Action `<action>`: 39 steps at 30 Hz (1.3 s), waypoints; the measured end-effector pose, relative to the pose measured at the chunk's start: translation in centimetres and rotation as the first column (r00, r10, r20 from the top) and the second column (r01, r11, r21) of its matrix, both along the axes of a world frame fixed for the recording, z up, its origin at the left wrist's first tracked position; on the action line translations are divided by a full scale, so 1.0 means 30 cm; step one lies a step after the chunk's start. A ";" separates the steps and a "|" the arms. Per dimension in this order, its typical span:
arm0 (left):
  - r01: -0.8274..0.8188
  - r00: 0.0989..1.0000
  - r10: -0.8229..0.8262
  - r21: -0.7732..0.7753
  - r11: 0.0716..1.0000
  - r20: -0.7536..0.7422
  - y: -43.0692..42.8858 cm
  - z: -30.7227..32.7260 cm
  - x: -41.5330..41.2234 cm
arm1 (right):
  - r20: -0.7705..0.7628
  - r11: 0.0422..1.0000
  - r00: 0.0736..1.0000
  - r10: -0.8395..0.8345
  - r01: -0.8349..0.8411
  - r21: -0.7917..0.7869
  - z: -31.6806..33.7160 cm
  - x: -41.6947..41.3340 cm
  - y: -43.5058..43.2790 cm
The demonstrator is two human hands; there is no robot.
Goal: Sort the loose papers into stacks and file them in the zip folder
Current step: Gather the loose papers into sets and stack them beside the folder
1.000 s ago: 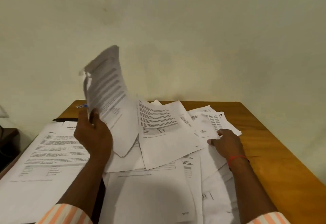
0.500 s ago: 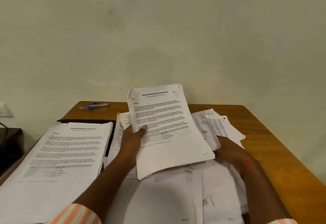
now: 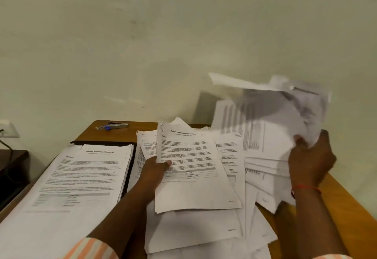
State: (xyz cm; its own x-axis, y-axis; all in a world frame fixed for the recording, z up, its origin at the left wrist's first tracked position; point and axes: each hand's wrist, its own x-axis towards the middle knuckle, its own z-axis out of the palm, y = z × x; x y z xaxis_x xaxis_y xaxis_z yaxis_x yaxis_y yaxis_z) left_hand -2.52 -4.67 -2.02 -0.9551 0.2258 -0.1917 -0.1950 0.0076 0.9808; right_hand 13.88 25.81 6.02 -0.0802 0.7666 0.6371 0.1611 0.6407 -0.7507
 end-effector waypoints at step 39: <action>-0.746 0.409 0.780 0.318 0.585 -0.474 -0.155 0.152 -0.034 | 0.883 0.768 0.157 0.443 -0.574 -0.283 -0.222 -0.086 -0.237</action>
